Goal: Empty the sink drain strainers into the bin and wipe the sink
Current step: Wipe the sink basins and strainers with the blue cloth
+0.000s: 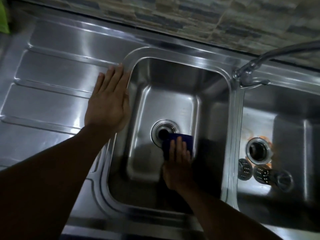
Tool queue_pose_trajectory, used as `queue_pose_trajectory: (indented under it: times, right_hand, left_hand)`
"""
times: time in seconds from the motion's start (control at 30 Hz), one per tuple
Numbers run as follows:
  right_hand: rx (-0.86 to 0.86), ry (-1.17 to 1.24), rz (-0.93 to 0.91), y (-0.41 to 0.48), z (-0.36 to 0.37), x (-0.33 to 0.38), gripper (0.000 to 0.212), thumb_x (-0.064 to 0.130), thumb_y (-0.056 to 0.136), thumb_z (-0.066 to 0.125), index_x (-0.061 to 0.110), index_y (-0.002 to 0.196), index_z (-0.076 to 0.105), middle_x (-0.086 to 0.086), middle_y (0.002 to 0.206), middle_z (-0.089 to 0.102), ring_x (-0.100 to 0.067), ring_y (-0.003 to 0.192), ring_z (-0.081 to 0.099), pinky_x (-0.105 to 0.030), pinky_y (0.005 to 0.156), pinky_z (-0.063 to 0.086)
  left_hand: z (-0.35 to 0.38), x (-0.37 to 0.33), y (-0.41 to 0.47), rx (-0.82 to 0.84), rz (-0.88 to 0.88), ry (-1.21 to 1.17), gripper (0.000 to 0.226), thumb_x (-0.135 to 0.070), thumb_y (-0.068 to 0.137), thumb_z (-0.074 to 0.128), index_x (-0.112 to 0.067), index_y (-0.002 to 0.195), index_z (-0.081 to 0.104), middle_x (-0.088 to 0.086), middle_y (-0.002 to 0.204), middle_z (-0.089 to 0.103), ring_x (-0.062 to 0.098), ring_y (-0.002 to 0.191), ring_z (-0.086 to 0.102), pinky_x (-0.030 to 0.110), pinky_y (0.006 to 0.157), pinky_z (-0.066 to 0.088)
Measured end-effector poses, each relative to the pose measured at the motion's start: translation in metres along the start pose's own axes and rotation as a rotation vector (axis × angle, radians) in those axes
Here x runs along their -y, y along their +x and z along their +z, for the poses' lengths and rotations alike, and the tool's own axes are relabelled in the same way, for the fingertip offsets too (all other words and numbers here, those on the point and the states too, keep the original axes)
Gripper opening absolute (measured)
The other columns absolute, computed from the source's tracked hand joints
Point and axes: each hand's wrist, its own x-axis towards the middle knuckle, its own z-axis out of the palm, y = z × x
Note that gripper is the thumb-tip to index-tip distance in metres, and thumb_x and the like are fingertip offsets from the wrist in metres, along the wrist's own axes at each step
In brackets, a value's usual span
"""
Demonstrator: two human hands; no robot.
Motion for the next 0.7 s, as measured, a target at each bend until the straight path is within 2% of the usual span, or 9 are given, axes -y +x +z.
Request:
queue_pose_trajectory:
  times: [0.1,0.23,0.3,0.37,0.43,0.53,0.6,0.7]
  right_hand:
    - [-0.114,0.100,0.186,0.020,-0.010,-0.003,0.079,0.038,0.093,0.042,-0.001,0.156,0.015,-0.025,0.163,0.006,-0.041,0.151,0.011,-0.055,0.121,0.019]
    - [-0.170,0.137,0.220,0.090,-0.026,0.015,0.078,0.043,0.098,0.047,0.000,0.156,0.017,-0.025,0.163,0.011,-0.045,0.150,0.013,-0.057,0.120,0.017]
    - [-0.135,0.168,0.131,0.131,-0.039,0.027,0.073,0.041,0.101,0.041,0.006,0.158,0.010,-0.019,0.165,0.002,-0.040,0.152,0.002,-0.055,0.123,0.007]
    - [-0.085,0.185,-0.059,0.149,-0.041,0.052,0.070,0.037,0.102,0.034,0.011,0.159,0.004,-0.014,0.166,-0.007,-0.037,0.152,-0.007,-0.052,0.122,-0.002]
    - [-0.027,0.231,-0.231,0.131,-0.033,0.087,0.071,0.031,0.100,0.039,0.011,0.159,0.004,-0.011,0.167,-0.006,-0.035,0.153,-0.007,-0.052,0.122,-0.001]
    - [0.086,0.364,-0.301,0.068,-0.011,0.110,0.085,0.019,0.094,0.051,0.011,0.159,-0.005,-0.007,0.166,-0.016,-0.028,0.152,-0.016,-0.049,0.123,-0.006]
    - [0.244,0.262,-0.405,0.034,-0.003,0.099,0.099,0.016,0.087,0.057,0.013,0.158,-0.011,-0.005,0.164,-0.024,-0.028,0.151,-0.021,-0.049,0.123,-0.007]
    - [0.468,0.117,-0.574,0.012,-0.009,0.065,0.092,0.009,0.090,0.051,0.018,0.158,-0.010,-0.004,0.163,-0.027,-0.028,0.150,-0.022,-0.043,0.121,-0.010]
  left_hand:
    - [0.001,-0.001,0.002,-0.014,0.003,0.005,0.056,-0.025,0.104,0.025,-0.011,0.158,0.027,0.010,0.167,0.022,0.026,0.157,0.014,0.045,0.128,0.011]
    - [0.001,0.000,0.002,-0.003,-0.008,0.008,0.056,-0.024,0.104,0.025,-0.012,0.158,0.026,0.010,0.167,0.021,0.026,0.157,0.012,0.045,0.128,0.010]
    - [0.001,-0.001,0.002,0.006,-0.020,0.006,0.056,-0.025,0.104,0.023,-0.011,0.158,0.026,0.010,0.167,0.021,0.026,0.157,0.013,0.045,0.128,0.009]
    - [-0.001,-0.002,0.003,0.011,-0.022,0.000,0.056,-0.025,0.104,0.022,-0.011,0.158,0.027,0.011,0.167,0.021,0.027,0.157,0.013,0.046,0.128,0.010]
    - [-0.002,-0.001,0.002,0.020,-0.021,0.011,0.056,-0.025,0.104,0.022,-0.010,0.158,0.027,0.012,0.167,0.020,0.027,0.157,0.013,0.047,0.128,0.010]
    - [-0.004,0.000,0.000,0.023,-0.021,0.031,0.056,-0.024,0.104,0.022,-0.009,0.158,0.026,0.012,0.167,0.020,0.027,0.157,0.013,0.046,0.128,0.009]
    - [-0.004,0.002,0.000,0.014,-0.016,0.032,0.056,-0.024,0.104,0.023,-0.009,0.158,0.027,0.012,0.167,0.020,0.027,0.157,0.014,0.045,0.128,0.009]
    - [-0.004,0.003,0.000,0.007,-0.015,0.012,0.057,-0.025,0.103,0.023,-0.010,0.157,0.028,0.012,0.166,0.022,0.027,0.156,0.015,0.045,0.128,0.009]
